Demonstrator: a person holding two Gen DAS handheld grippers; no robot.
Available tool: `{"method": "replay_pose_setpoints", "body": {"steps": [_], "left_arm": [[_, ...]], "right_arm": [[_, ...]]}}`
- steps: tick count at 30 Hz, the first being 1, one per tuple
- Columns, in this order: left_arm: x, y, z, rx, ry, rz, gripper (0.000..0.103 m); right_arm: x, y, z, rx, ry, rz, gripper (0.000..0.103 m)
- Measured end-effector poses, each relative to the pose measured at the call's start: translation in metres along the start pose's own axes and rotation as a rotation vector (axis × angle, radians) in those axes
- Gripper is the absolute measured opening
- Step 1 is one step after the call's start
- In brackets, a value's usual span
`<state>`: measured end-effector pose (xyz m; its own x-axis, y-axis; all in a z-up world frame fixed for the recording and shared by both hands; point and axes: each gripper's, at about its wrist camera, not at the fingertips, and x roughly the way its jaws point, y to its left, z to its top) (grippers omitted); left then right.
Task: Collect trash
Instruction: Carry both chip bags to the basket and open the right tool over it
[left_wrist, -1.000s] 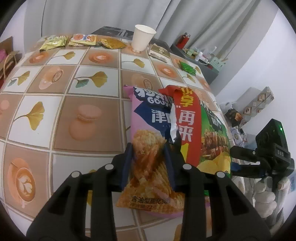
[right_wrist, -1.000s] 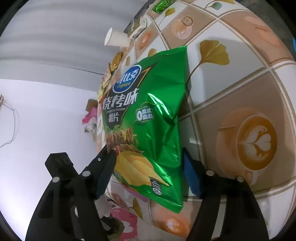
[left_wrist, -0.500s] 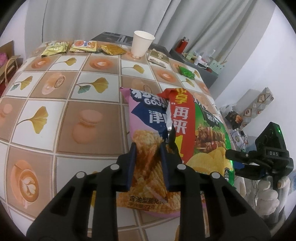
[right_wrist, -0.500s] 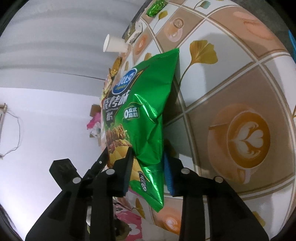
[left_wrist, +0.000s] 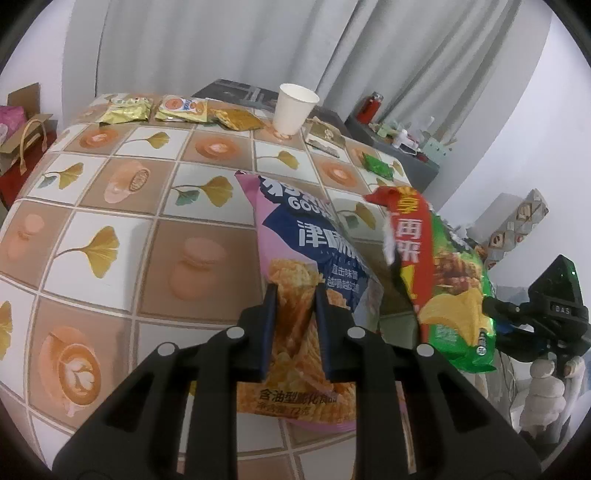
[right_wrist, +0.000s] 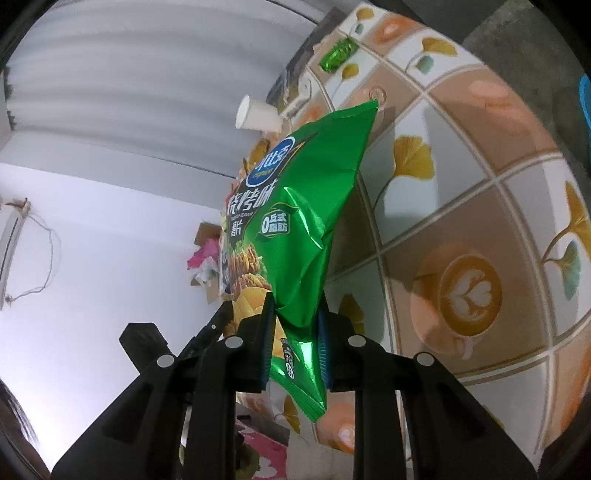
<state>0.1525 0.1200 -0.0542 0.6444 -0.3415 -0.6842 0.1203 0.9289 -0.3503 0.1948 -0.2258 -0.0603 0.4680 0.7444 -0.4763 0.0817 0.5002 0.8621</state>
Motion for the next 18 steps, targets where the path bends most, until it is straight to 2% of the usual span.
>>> {"method": "replay_pose_setpoints", "body": {"steps": [9, 14, 18], "left_arm": [[-0.017, 0.006, 0.010, -0.016, -0.057, 0.019, 0.018], [-0.030, 0.003, 0.020, -0.027, -0.101, -0.014, 0.018], [-0.035, -0.009, 0.032, -0.016, -0.134, -0.062, 0.018]], "right_arm": [[-0.028, -0.004, -0.001, -0.007, -0.048, 0.021, 0.020], [-0.058, -0.007, 0.000, -0.008, -0.110, 0.028, 0.020], [-0.098, -0.013, 0.001, -0.010, -0.204, 0.014, 0.020]]}}
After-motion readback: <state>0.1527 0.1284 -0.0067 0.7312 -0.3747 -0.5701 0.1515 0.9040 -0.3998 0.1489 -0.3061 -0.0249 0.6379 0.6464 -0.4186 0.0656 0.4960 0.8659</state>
